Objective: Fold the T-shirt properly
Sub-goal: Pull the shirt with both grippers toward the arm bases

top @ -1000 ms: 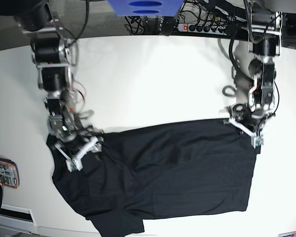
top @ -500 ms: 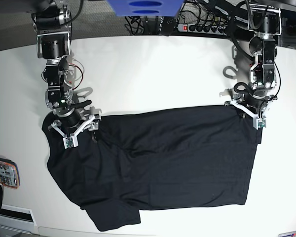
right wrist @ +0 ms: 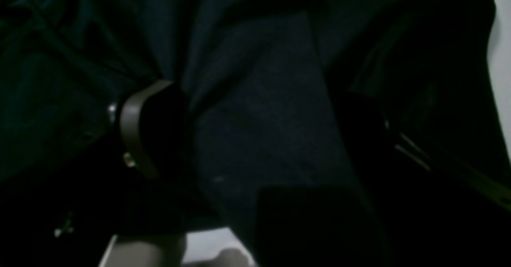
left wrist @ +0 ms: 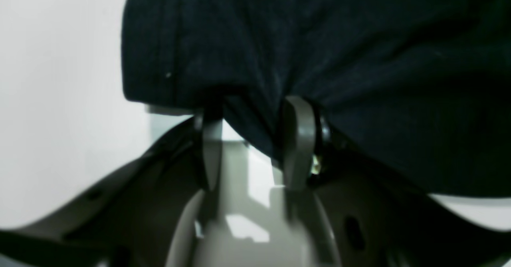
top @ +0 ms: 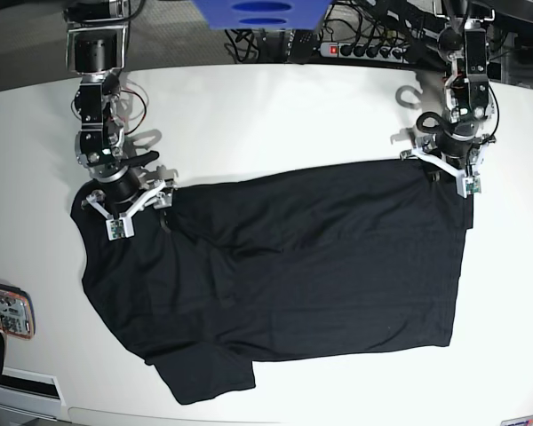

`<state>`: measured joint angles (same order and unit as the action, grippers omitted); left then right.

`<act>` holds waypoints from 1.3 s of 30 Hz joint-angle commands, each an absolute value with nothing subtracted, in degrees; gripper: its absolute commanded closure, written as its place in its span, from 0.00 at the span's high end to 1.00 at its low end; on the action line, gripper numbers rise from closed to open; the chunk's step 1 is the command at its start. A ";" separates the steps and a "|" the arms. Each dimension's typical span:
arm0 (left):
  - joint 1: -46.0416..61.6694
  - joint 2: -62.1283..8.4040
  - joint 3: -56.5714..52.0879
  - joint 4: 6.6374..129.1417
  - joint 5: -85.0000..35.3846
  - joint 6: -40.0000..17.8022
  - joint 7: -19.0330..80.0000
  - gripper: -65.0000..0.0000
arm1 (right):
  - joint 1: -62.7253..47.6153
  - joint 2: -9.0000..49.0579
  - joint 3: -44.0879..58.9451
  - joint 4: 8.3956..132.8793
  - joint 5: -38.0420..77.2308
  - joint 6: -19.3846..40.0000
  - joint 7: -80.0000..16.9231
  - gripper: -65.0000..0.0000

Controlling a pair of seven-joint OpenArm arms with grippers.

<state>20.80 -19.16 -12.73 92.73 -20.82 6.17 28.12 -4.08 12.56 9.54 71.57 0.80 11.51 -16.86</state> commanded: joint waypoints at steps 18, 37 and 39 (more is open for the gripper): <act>31.60 -18.51 -16.04 100.26 -20.97 6.55 31.43 0.36 | -16.31 13.49 17.63 76.70 -2.15 10.59 -21.05 0.86; 37.23 -16.75 -21.23 106.33 -20.88 6.46 31.52 0.36 | -30.46 10.59 22.99 92.79 -2.33 10.51 -21.41 0.86; 38.73 -16.40 -21.23 107.21 -21.05 6.46 31.52 0.36 | -32.31 10.33 22.99 94.73 -2.33 10.51 -21.41 0.86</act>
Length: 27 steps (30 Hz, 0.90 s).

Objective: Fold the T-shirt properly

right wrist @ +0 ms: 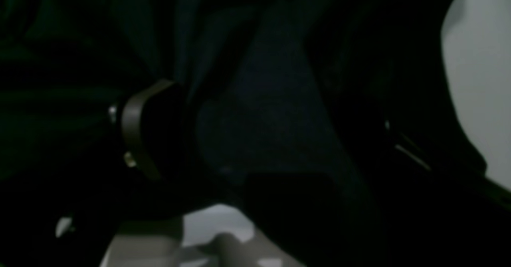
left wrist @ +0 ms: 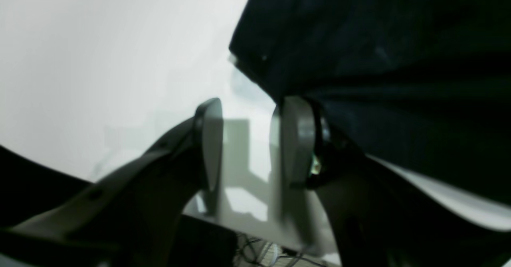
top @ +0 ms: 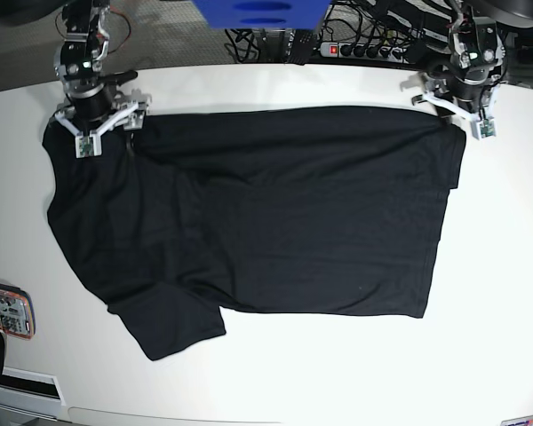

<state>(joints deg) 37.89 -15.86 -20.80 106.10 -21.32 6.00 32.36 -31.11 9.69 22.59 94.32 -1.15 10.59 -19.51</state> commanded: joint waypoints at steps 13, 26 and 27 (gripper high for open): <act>38.64 -16.31 -19.47 107.91 -21.05 6.37 31.52 0.36 | -34.68 10.33 22.99 100.79 -2.33 10.42 -25.98 0.86; 30.29 -16.13 -17.10 116.88 -20.97 6.29 35.74 0.36 | -34.59 10.33 22.73 100.26 -2.15 10.42 -29.14 0.86; 28.26 -16.13 -15.96 115.21 -20.62 6.20 36.18 0.36 | -34.59 10.33 22.55 100.26 -2.07 10.42 -29.23 0.86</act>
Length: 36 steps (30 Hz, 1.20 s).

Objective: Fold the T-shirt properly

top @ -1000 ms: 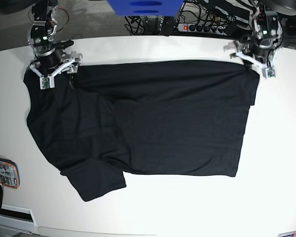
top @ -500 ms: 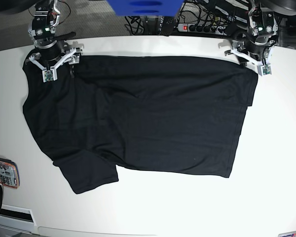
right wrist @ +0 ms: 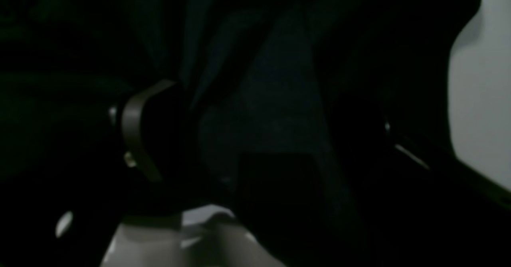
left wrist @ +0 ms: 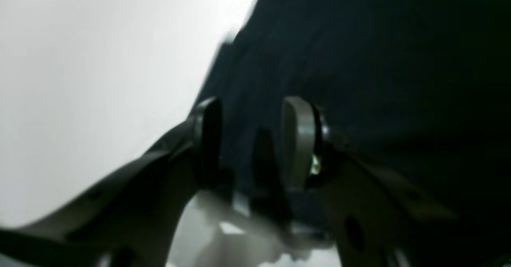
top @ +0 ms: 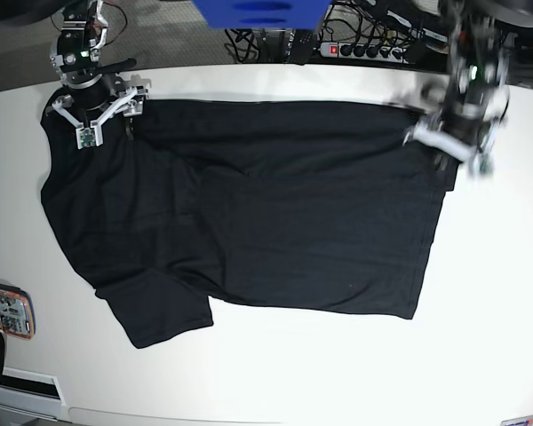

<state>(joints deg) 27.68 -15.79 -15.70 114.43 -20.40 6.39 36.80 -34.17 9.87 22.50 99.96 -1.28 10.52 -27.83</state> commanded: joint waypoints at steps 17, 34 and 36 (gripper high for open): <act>28.09 -18.33 -9.45 100.70 -20.53 6.29 25.80 0.36 | -34.59 10.33 20.35 102.46 -2.24 10.42 -29.58 0.86; 37.14 -15.96 -13.32 101.05 -20.70 6.20 23.78 0.36 | -35.12 10.59 20.44 102.55 -2.42 10.59 -29.49 0.86; 37.49 -15.78 -13.32 101.05 -20.70 6.20 23.78 0.36 | -35.91 10.68 20.44 102.55 -2.42 10.59 -29.49 0.86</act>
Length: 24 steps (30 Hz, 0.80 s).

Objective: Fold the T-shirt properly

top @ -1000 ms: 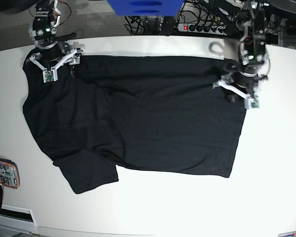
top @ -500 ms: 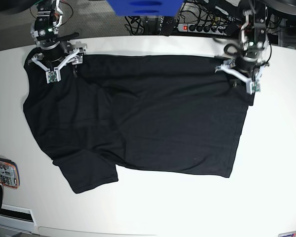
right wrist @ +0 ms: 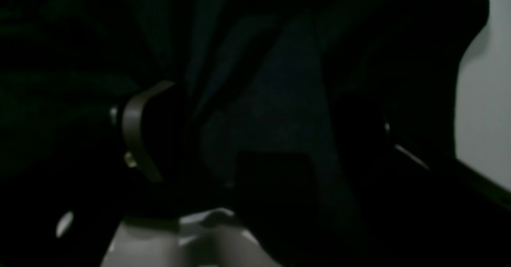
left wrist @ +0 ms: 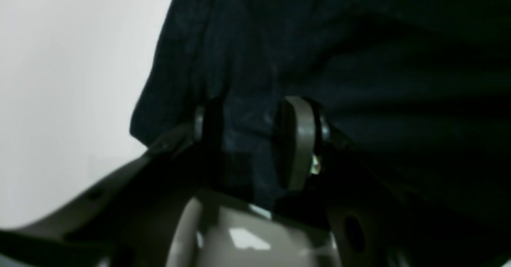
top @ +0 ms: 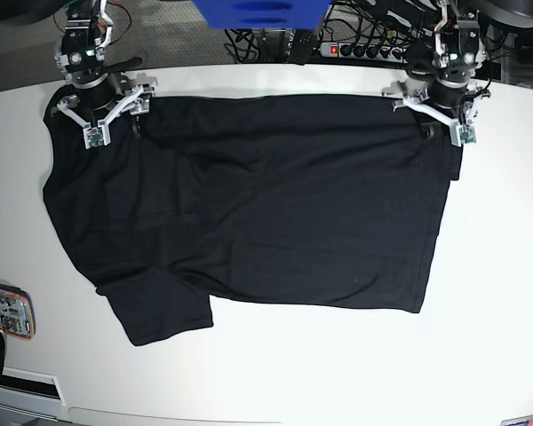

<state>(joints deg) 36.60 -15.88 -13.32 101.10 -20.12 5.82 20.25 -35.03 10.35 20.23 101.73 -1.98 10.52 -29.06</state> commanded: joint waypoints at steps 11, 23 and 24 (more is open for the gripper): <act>40.75 -15.69 -13.14 107.38 -20.97 6.46 23.87 0.36 | -38.11 10.68 20.44 102.55 -2.42 10.59 -29.58 0.86; 41.98 -15.69 -13.23 107.30 -20.97 6.55 23.87 0.36 | -38.99 10.68 20.35 102.55 -2.42 10.59 -29.58 0.86; 41.98 -15.69 -13.14 107.30 -20.97 6.55 23.87 0.36 | -38.99 10.68 20.35 102.55 -2.42 10.59 -29.58 0.86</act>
<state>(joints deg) 41.41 -15.40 -12.99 106.50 -20.84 6.26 23.62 -38.28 10.35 20.25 102.28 -1.54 10.31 -27.59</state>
